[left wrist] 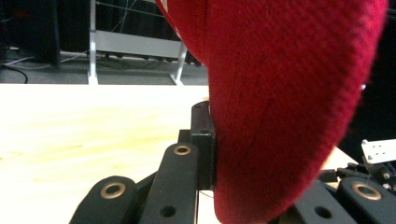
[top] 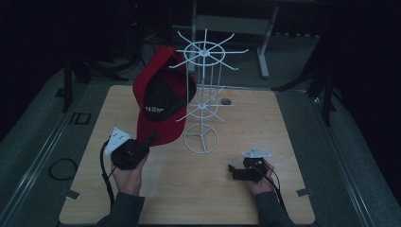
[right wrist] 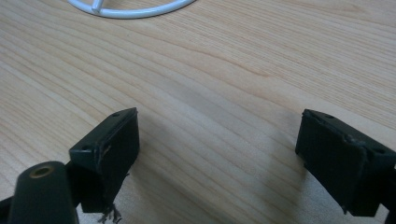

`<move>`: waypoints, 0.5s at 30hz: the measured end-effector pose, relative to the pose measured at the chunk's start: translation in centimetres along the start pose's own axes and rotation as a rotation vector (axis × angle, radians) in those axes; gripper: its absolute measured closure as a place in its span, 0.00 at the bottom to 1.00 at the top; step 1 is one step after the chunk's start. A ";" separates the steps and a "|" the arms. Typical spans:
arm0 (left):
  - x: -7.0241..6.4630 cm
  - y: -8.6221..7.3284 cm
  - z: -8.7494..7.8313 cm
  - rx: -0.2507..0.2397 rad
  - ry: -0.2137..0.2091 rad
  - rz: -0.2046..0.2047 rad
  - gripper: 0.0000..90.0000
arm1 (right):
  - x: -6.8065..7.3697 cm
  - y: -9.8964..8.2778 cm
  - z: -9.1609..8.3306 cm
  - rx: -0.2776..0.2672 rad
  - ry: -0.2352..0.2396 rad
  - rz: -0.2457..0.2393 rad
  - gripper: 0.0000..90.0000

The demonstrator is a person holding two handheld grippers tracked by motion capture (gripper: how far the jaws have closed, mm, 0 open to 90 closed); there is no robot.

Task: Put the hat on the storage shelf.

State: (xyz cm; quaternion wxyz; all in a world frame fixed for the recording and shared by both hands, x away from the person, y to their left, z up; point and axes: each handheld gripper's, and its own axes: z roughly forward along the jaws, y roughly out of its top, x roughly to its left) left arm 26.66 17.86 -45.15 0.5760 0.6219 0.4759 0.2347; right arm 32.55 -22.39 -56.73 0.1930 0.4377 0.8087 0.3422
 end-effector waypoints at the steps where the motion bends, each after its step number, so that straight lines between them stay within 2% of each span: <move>1: 0.0 -0.1 0.0 0.005 0.004 0.005 0.93 | 0.0 0.0 0.0 0.000 0.000 0.000 0.15; 8: 0.1 -1.0 0.0 0.010 0.000 0.008 0.93 | 0.0 0.0 0.0 0.000 -0.001 -0.001 0.15; 14: 0.3 -1.9 0.4 0.028 -0.013 -0.012 0.92 | 0.0 0.0 0.0 0.000 0.000 -0.001 0.15; 15: 0.3 -2.4 0.8 0.047 -0.025 -0.032 0.92 | 0.0 0.0 0.0 0.000 -0.001 -0.001 0.15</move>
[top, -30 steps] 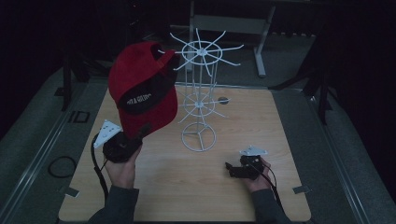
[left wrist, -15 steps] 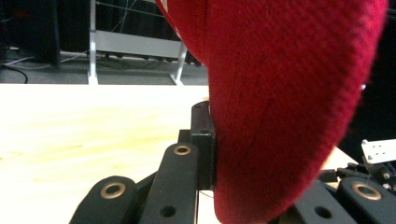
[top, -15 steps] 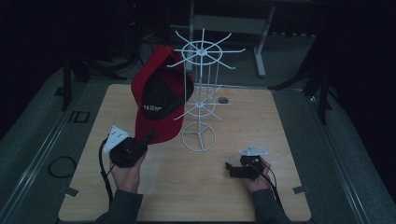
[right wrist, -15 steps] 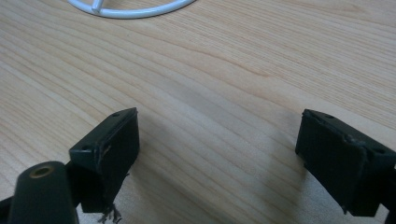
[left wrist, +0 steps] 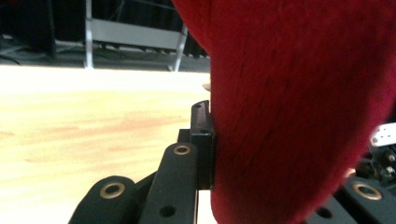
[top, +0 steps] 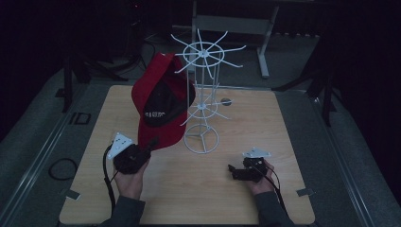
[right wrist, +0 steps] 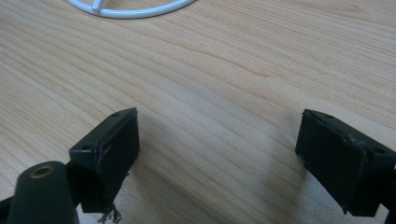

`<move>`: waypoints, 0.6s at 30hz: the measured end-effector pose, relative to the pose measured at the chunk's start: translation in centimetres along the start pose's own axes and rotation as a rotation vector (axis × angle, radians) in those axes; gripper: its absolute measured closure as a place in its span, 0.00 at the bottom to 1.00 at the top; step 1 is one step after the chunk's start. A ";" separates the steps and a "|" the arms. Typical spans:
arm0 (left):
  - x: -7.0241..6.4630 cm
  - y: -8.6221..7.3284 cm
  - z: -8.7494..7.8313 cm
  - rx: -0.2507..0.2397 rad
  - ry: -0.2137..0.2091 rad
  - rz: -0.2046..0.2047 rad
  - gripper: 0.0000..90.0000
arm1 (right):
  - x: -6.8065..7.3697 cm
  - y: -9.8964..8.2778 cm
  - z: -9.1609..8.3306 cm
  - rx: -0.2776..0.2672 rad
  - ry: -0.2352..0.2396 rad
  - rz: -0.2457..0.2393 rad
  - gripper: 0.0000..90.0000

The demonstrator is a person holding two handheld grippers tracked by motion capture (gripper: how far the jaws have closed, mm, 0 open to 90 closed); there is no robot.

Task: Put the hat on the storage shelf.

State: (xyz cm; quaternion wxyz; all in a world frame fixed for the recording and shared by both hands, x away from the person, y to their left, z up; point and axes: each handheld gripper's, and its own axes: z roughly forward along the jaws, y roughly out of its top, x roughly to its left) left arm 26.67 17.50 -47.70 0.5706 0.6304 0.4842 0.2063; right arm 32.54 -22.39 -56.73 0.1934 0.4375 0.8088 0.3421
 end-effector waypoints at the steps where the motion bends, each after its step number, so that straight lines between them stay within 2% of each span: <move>1: 0.0 -0.2 0.1 0.002 0.002 -0.001 0.92 | 0.0 0.0 0.0 0.000 0.001 -0.001 0.15; 2: 0.0 -0.3 0.1 0.002 -0.004 -0.006 0.92 | 0.0 0.0 0.0 0.001 0.001 -0.001 0.15; 7: -0.2 -0.2 0.1 0.013 0.005 0.026 0.90 | 0.0 0.0 0.0 0.000 0.001 -0.001 0.15; 13: 0.1 -0.4 0.1 0.050 0.010 0.033 0.73 | 0.0 0.0 0.0 0.001 0.001 -0.001 0.15; 18: 0.8 -0.5 -0.3 0.062 0.027 0.035 0.66 | 0.0 0.0 0.0 0.001 0.002 -0.001 0.15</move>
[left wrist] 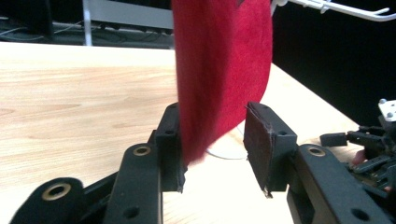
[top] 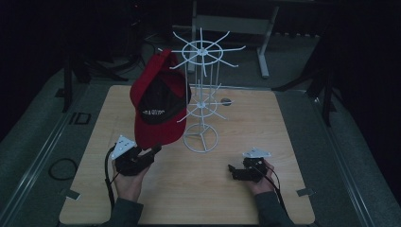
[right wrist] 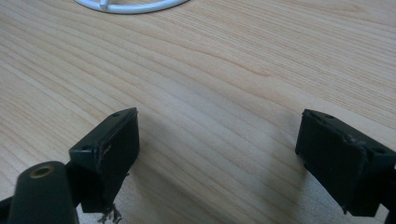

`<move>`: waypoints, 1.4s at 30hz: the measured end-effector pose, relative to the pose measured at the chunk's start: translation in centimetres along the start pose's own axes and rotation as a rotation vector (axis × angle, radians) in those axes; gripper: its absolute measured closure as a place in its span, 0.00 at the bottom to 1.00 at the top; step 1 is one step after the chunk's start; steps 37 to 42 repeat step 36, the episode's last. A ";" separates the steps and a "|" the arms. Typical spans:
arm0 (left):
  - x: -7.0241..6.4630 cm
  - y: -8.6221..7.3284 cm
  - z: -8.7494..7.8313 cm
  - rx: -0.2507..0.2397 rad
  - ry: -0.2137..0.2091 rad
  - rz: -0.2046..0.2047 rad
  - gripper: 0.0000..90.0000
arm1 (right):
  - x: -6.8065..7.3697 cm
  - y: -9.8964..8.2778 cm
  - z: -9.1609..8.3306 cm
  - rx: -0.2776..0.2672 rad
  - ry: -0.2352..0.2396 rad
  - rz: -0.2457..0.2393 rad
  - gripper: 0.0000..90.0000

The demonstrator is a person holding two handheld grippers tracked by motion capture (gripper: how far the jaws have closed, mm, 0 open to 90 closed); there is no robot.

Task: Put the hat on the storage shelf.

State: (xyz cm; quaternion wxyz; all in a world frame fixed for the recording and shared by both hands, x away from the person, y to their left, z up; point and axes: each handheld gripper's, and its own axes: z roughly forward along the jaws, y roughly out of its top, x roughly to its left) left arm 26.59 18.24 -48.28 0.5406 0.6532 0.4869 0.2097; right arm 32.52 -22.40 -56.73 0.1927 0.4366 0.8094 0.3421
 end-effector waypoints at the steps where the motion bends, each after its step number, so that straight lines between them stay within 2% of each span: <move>1: 0.1 -0.1 -0.1 0.004 0.008 0.000 0.64 | 0.0 0.0 0.0 0.000 0.000 0.000 0.15; 9: 1.1 -1.2 -0.3 0.036 0.044 0.009 0.60 | 0.0 0.0 0.0 0.001 0.000 0.000 0.15; 16: 1.7 -1.8 -0.1 0.060 0.086 0.031 0.59 | 0.0 0.0 0.0 0.001 0.000 0.000 0.15; 19: 1.9 -1.9 -0.1 0.068 0.117 0.054 0.58 | 0.0 0.0 0.0 0.002 0.000 0.000 0.15; 22: 2.4 -2.2 -0.1 0.071 0.137 0.055 0.56 | 0.0 0.0 0.0 0.001 0.000 0.000 0.15; 25: 2.9 -2.7 0.1 0.095 0.150 0.060 0.55 | 0.0 0.0 0.0 0.001 0.001 -0.002 0.15; 29: 4.0 -3.2 0.2 0.114 0.169 0.015 0.55 | 0.0 0.0 0.0 0.002 0.002 0.000 0.15; 33: 4.8 -3.4 0.2 0.127 0.186 -0.003 0.54 | 0.0 0.0 0.0 0.002 0.004 -0.002 0.15; 36: 5.5 -3.7 0.2 0.131 0.194 -0.043 0.54 | -0.1 0.0 0.0 0.002 0.006 -0.006 0.15; 42: 5.5 -3.7 0.2 0.131 0.194 -0.043 0.54 | -0.1 0.0 0.0 0.002 0.006 -0.006 0.15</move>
